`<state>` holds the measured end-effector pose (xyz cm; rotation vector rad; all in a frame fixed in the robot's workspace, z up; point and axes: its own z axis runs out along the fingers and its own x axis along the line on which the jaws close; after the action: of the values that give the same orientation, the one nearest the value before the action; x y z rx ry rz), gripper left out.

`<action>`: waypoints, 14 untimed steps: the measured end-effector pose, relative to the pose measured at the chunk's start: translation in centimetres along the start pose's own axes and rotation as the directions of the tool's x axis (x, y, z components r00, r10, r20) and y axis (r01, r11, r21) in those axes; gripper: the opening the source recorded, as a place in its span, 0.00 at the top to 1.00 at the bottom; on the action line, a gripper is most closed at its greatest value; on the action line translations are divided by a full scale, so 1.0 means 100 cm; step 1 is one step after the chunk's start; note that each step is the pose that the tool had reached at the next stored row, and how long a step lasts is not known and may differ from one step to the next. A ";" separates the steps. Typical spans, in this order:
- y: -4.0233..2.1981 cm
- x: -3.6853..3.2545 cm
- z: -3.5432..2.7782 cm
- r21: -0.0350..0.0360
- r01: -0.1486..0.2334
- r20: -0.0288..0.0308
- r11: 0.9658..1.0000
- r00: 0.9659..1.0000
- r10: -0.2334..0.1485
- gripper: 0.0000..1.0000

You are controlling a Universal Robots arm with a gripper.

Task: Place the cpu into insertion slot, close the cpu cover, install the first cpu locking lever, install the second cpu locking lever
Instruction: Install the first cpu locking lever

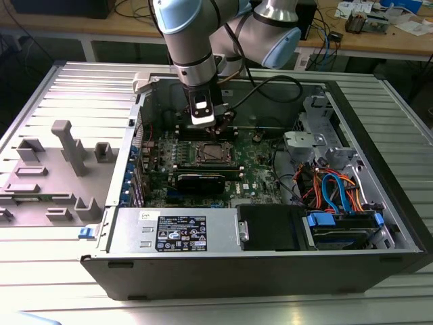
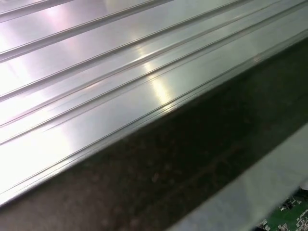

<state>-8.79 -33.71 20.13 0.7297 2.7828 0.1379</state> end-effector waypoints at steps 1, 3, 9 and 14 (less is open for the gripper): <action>-0.0001 0.0001 0.0004 0.000 0.000 0.000 1.000 1.000 0.000 0.89; -0.0006 0.0001 0.0019 0.000 -0.002 0.000 1.000 1.000 0.002 0.89; -0.0011 0.0004 0.0040 0.001 -0.003 0.001 1.000 1.000 0.003 0.89; -0.0011 0.0006 0.0048 0.000 -0.003 0.001 1.000 1.000 0.003 0.89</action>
<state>-8.76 -33.76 19.64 0.7343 2.7813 0.1381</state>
